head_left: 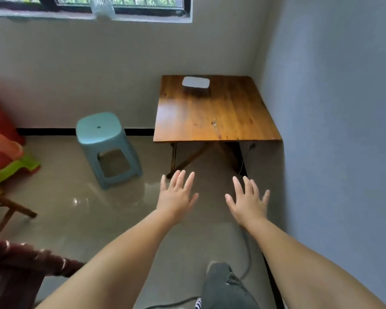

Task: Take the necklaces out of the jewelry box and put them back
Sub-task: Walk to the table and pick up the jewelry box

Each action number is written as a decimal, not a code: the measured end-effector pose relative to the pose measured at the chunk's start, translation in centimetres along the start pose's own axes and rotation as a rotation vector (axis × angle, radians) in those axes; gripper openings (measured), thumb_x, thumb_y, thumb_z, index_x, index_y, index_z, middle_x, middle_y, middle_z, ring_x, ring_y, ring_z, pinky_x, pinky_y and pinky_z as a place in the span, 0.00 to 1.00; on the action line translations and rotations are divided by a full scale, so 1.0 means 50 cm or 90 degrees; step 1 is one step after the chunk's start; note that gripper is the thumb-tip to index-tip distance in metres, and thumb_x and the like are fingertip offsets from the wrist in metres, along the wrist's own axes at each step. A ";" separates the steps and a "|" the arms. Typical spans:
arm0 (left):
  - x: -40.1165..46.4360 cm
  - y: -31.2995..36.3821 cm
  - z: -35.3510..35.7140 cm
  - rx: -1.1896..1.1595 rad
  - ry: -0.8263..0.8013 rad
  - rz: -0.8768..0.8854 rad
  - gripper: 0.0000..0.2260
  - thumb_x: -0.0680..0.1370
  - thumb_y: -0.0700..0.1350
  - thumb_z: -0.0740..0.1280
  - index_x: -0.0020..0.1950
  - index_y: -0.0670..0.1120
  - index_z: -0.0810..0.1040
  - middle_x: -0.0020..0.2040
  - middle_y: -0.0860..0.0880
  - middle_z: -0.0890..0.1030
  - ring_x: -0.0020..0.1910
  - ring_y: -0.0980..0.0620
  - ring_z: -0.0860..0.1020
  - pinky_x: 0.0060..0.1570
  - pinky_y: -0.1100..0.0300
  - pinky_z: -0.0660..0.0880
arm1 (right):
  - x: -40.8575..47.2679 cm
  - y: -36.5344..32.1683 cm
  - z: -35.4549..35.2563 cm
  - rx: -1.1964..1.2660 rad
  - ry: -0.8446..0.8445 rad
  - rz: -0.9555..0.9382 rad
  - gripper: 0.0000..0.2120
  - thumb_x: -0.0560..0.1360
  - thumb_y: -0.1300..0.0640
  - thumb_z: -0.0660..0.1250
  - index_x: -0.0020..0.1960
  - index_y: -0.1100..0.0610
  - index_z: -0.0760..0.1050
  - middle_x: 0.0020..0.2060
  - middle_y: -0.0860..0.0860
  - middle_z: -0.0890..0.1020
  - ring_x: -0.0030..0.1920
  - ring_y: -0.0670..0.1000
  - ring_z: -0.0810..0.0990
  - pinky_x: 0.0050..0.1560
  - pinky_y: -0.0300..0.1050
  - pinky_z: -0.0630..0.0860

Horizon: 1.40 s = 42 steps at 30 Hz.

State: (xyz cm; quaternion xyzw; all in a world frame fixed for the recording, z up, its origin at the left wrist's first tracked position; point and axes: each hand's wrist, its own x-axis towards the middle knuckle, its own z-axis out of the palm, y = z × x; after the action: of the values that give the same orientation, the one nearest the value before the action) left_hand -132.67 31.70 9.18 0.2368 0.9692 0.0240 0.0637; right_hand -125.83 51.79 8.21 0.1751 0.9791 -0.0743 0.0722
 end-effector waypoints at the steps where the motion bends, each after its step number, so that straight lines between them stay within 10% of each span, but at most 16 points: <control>1: 0.047 -0.009 0.000 -0.002 -0.001 -0.003 0.27 0.80 0.59 0.45 0.76 0.51 0.40 0.78 0.47 0.47 0.76 0.49 0.42 0.72 0.41 0.39 | 0.048 -0.002 -0.004 0.002 0.000 -0.004 0.29 0.79 0.39 0.45 0.77 0.46 0.43 0.78 0.52 0.48 0.77 0.53 0.44 0.71 0.67 0.43; 29: 1.302 -0.307 -0.023 -0.109 -0.051 -0.072 0.29 0.79 0.63 0.48 0.76 0.53 0.47 0.78 0.48 0.54 0.76 0.48 0.50 0.73 0.46 0.50 | 1.316 -0.132 -0.088 0.001 -0.080 0.002 0.28 0.80 0.41 0.45 0.77 0.48 0.46 0.78 0.52 0.52 0.77 0.55 0.49 0.73 0.61 0.47; 35: 1.508 -0.351 0.003 -0.309 -0.030 -0.213 0.29 0.78 0.60 0.54 0.76 0.51 0.50 0.77 0.48 0.57 0.75 0.46 0.57 0.70 0.47 0.60 | 1.519 -0.184 -0.054 0.263 -0.056 0.083 0.25 0.80 0.45 0.52 0.76 0.49 0.53 0.75 0.52 0.60 0.71 0.55 0.66 0.65 0.52 0.70; 42: 1.650 -0.357 0.027 -0.679 0.018 -0.406 0.22 0.81 0.55 0.54 0.73 0.51 0.57 0.69 0.52 0.68 0.69 0.49 0.66 0.63 0.53 0.66 | 1.677 -0.208 -0.015 0.450 -0.025 0.165 0.28 0.80 0.46 0.54 0.77 0.50 0.49 0.76 0.53 0.58 0.73 0.57 0.63 0.65 0.50 0.69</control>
State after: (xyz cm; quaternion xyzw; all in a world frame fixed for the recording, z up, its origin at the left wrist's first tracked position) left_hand -213.21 54.02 -2.76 -0.1290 0.8477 0.4876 0.1642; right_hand -207.45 70.11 -3.86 0.3102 0.8611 -0.4013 0.0345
